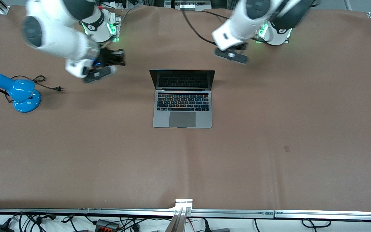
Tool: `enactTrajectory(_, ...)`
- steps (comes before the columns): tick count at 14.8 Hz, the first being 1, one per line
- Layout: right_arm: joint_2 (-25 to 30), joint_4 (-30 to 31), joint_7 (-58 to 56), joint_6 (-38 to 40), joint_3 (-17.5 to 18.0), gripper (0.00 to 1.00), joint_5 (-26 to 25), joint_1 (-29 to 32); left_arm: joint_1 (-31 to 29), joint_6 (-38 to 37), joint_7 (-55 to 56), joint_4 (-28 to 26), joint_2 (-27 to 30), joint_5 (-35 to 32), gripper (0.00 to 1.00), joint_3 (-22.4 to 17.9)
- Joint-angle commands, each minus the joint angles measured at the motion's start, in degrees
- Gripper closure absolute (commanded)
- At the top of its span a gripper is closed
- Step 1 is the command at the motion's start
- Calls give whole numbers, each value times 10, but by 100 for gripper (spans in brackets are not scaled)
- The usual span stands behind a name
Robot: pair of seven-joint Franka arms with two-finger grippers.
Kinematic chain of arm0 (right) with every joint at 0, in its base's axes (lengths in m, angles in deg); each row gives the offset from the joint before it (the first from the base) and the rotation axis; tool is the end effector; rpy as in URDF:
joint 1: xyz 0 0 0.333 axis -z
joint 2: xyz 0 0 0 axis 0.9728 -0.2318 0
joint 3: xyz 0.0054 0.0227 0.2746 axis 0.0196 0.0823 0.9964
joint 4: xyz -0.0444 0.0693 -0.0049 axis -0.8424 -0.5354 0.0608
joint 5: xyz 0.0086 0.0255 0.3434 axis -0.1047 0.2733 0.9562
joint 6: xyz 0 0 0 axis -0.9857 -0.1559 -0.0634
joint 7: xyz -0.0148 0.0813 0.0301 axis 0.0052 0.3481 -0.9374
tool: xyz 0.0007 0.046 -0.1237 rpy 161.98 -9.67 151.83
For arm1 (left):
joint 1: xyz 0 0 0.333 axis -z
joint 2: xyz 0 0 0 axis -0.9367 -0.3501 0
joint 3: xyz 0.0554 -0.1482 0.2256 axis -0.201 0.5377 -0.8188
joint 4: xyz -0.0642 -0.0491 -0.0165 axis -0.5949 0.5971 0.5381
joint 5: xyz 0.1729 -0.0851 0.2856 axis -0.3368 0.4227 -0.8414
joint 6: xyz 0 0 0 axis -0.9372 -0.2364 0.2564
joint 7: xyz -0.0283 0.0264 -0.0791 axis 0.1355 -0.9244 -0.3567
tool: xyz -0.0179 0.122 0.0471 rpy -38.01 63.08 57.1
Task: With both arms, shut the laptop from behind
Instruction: 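Move both grippers over the laptop screen's back edge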
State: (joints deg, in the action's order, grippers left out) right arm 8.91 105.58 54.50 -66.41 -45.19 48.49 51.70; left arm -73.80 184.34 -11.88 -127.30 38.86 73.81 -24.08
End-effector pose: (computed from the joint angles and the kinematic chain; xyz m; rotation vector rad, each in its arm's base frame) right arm 0.3994 0.2408 0.4096 -2.7600 -0.3357 0.4171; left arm 0.3286 -0.3362 0.4049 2.9854 -0.3654 -0.4606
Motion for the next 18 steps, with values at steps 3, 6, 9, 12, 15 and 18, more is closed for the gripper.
enactTrajectory(3, 4, 58, 149, -74, -9, 100, 9, -159, -4, 188, 27, -89, -53, 9, 100, 38)
enactTrajectory(6, -19, 81, 150, -119, -8, 100, 9, -170, -5, 204, 37, -83, -79, 3, 100, 38)
enactTrajectory(9, -66, 80, 151, -184, -8, 100, 9, -183, -11, 241, 39, -81, -123, -11, 100, 31)
enactTrajectory(12, -84, 76, 151, -235, -9, 100, 9, -184, -12, 243, 46, -66, -141, -32, 100, 24)
enactTrajectory(15, -83, 76, 156, -282, -10, 100, 9, -178, -12, 243, 50, -45, -167, -53, 100, -8)
enactTrajectory(18, -82, 75, 157, -308, -15, 100, 9, -176, -11, 272, 57, -5, -223, -60, 100, -15)
